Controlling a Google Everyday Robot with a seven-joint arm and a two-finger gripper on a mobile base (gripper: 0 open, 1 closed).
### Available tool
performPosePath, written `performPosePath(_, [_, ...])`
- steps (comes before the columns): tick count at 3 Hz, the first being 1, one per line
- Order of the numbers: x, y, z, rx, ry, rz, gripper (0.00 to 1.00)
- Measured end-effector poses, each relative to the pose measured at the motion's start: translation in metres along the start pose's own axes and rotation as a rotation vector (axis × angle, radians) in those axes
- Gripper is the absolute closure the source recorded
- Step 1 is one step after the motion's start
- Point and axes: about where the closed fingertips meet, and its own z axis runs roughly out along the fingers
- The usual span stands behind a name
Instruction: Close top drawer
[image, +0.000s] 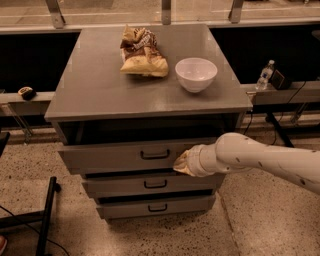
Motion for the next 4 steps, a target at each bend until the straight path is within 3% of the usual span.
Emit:
performPosePath(2, [0.003, -0.023, 0.016, 0.035, 0.023, 0.008, 1.0])
performPosePath(3, [-0.003, -0.023, 0.016, 0.05, -0.032, 0.018, 1.0])
performPosePath(4, [-0.016, 0.004, 0.008, 0.023, -0.156, 0.034, 1.0])
